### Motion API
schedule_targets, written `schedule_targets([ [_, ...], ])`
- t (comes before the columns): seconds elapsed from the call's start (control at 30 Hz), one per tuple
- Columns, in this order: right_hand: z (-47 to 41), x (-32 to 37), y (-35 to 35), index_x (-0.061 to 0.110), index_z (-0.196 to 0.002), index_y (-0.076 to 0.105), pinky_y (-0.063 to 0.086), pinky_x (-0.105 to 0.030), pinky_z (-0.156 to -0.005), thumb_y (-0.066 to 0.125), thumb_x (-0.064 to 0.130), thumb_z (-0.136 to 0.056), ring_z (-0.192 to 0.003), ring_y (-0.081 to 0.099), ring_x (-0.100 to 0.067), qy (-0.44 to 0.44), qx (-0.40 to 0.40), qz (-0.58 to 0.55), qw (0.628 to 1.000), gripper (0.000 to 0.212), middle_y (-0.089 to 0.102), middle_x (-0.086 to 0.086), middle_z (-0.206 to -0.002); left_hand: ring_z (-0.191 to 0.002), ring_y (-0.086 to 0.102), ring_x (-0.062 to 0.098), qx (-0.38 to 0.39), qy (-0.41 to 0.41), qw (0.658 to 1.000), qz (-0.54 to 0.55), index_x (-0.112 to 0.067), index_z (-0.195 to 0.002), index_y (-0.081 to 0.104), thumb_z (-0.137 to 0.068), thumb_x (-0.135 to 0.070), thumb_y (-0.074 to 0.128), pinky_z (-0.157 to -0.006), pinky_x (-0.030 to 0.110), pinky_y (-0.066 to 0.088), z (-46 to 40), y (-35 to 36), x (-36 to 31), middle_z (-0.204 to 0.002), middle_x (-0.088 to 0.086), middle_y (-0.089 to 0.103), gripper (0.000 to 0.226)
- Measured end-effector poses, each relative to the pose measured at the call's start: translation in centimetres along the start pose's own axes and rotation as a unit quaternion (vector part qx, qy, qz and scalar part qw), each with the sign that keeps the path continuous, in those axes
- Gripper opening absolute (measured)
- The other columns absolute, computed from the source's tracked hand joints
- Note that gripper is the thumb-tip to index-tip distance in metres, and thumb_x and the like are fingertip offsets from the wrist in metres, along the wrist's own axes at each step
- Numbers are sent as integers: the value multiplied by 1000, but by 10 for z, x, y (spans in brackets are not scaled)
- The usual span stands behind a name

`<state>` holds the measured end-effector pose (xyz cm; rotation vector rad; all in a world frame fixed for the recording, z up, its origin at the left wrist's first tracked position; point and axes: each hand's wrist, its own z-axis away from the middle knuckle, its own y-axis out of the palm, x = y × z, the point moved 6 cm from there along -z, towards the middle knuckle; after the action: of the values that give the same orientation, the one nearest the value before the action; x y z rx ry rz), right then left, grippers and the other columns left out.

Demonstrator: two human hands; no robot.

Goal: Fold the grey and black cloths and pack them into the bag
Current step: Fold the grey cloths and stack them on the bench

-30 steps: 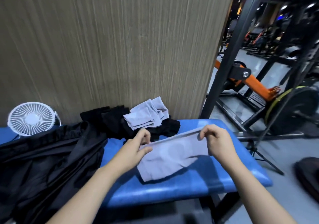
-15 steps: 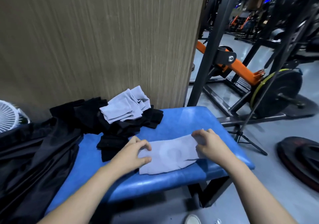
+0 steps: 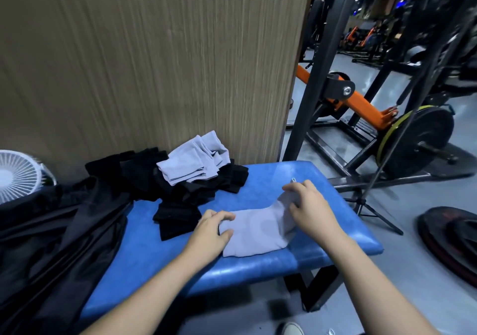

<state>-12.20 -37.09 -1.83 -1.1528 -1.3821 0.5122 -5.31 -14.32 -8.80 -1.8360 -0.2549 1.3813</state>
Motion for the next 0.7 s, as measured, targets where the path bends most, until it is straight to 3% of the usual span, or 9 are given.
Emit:
schedule_targets([
  [0.1, 5, 24, 5, 31, -124, 59, 48, -40, -77, 53, 5, -86, -89, 56, -24, -30, 8, -29, 999, 46, 45, 6, -105, -80, 50, 3, -4, 6, 1000, 7, -21, -130, 63, -93, -7, 62, -78, 4, 34, -5, -5, 4, -94, -2, 49, 39],
  [0.23, 14, 51, 22, 30, -122, 59, 49, -41, -74, 54, 2, -85, -86, 54, -20, -78, 17, -52, 995, 47, 44, 7, -102, -74, 49, 1, 7, -13, 999, 36, -19, -136, 60, -96, -5, 58, -72, 4, 35, -5, -11, 11, -92, -4, 53, 43],
  [0.3, 16, 60, 32, 29, -126, 58, 49, -38, -76, 54, 1, -86, -85, 54, -17, -91, 28, -66, 993, 49, 44, 7, -101, -92, 58, 1, 17, -29, 998, 61, -20, -142, 55, -99, -5, 52, -82, 4, 36, -4, -12, 14, -112, -5, 64, 46],
  [0.37, 17, 67, 41, 28, -128, 57, 48, -36, -79, 54, 1, -87, -84, 52, -13, -98, 39, -79, 991, 49, 43, 9, -99, -123, 54, 5, 24, -42, 995, 85, -22, -146, 51, -101, -5, 49, -97, 9, 32, -4, -13, 15, -140, -6, 59, 48],
  [0.43, 18, 74, 49, 28, -129, 56, 48, -33, -79, 55, 2, -89, -83, 51, -11, -107, 56, -86, 989, 48, 43, 9, -99, -125, 52, 6, 26, -46, 995, 89, -22, -147, 50, -101, -5, 48, -95, 10, 32, -3, -13, 15, -142, -7, 57, 49],
  [0.5, 20, 79, 56, 28, -130, 56, 48, -32, -78, 56, 4, -90, -82, 51, -10, -119, 74, -81, 987, 47, 42, 9, -98, -110, 61, 11, 27, -46, 994, 94, -22, -146, 51, -99, -6, 50, -83, 12, 37, -3, -12, 13, -125, -5, 66, 49],
  [0.53, 20, 81, 60, 29, -130, 55, 48, -33, -79, 56, 5, -89, -83, 51, -10, -125, 82, -76, 986, 47, 42, 9, -98, -94, 63, 14, 24, -47, 994, 99, -22, -144, 53, -98, -7, 52, -75, 15, 40, -3, -11, 13, -105, -6, 69, 49],
  [0.6, 21, 82, 67, 29, -130, 54, 48, -35, -83, 57, 8, -89, -91, 53, -13, -132, 97, -63, 984, 47, 42, 11, -101, -67, 52, 13, 15, -51, 993, 106, -23, -141, 55, -96, -9, 56, -63, 21, 39, -3, -11, 15, -72, -8, 58, 47],
  [0.7, 21, 82, 77, 29, -132, 51, 45, -35, -90, 59, 12, -90, -105, 52, -19, -134, 125, -56, 982, 46, 46, 9, -110, -60, 45, 11, 19, -50, 993, 101, -24, -139, 57, -95, -10, 57, -58, 24, 36, -4, -10, 18, -63, -6, 50, 46],
])
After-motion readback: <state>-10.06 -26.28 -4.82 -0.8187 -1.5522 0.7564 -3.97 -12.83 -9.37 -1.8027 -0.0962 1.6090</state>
